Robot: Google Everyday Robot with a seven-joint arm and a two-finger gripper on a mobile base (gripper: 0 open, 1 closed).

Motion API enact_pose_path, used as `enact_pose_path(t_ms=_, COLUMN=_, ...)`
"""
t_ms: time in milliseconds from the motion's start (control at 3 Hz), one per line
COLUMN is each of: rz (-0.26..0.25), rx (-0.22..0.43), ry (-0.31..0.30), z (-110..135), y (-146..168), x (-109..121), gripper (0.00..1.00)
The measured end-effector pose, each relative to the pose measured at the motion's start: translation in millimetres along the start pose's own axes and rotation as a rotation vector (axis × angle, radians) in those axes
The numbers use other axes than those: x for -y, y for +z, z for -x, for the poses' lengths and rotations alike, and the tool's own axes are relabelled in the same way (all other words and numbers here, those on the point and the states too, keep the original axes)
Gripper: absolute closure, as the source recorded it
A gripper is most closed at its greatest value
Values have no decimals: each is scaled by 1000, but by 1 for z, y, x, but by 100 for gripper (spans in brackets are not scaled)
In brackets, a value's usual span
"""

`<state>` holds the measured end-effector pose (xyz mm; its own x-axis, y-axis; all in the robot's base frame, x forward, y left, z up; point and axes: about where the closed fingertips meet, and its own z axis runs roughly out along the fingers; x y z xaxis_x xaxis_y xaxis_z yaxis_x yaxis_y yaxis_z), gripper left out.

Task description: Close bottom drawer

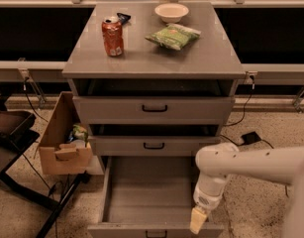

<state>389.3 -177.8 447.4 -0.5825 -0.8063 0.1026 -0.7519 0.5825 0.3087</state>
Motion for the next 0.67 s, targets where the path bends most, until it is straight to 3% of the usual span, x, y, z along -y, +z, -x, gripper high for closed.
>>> enact_pose_path(t_ms=667, rz=141, rx=-77, ry=40, z=0, y=123, x=15, gripper=89)
